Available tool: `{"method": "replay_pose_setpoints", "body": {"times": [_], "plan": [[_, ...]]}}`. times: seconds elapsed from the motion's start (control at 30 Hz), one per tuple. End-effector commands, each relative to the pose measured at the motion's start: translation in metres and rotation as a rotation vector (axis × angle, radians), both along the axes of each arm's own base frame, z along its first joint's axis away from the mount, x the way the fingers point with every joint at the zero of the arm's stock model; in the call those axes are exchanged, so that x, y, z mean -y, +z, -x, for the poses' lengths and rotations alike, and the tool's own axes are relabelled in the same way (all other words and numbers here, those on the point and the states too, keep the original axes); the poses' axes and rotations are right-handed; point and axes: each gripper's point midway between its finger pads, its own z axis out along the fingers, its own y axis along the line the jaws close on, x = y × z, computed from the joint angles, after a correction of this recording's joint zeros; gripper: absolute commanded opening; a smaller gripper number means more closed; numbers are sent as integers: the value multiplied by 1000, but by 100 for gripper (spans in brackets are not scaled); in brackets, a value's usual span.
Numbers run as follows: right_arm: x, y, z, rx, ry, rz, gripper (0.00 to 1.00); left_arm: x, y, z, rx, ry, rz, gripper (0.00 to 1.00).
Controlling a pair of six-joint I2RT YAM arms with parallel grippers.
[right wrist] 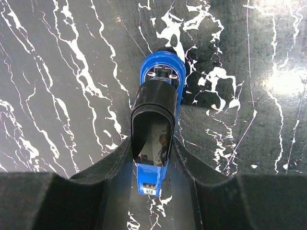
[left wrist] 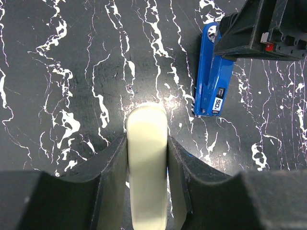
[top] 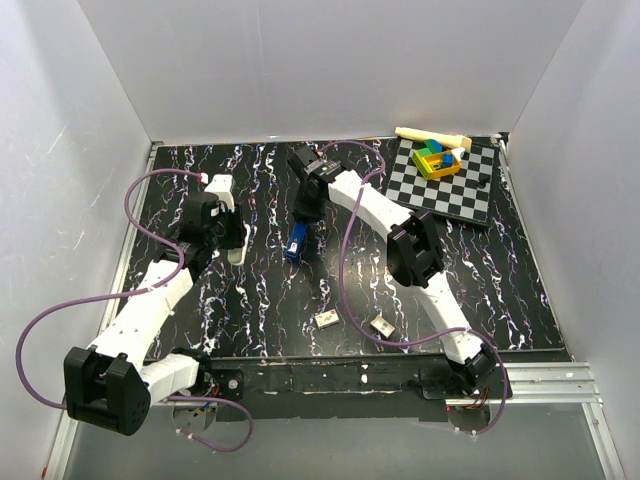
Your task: Unload the staples from the stapler
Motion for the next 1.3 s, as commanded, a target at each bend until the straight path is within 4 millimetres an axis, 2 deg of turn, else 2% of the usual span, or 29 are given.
{"method": "replay_pose_setpoints", "body": {"times": [0.0,0.23,0.37,0.47,0.6,0.7,0.83,0.87,0.9,1.0,1.1,1.2,1.27], "plan": [[-12,27,-13,72,-24,-61,31,2,20,-4,75,-1,30,0],[-11,38,-10,88,-9,-74,44,3,21,-4,79,-11,34,0],[-10,41,-9,91,0,-77,48,3,22,-4,89,-12,31,0],[-11,44,-7,89,9,-83,51,10,22,-2,87,-55,47,0],[-5,63,-1,109,35,-89,55,16,25,1,102,-96,60,0],[9,82,8,149,73,-65,59,23,29,3,113,-139,81,0],[37,102,27,186,147,-38,63,37,35,7,128,-217,120,0],[46,118,33,213,168,-50,63,41,37,10,134,-243,131,0],[54,124,39,226,202,-46,63,45,40,11,140,-266,145,0],[74,140,60,259,283,-58,62,67,47,22,127,-395,216,0],[85,163,86,322,395,-111,62,93,58,39,122,-562,300,0],[91,179,117,351,509,-175,62,111,71,58,149,-695,354,0],[94,189,134,368,573,-218,58,122,81,74,161,-790,397,0]]}}
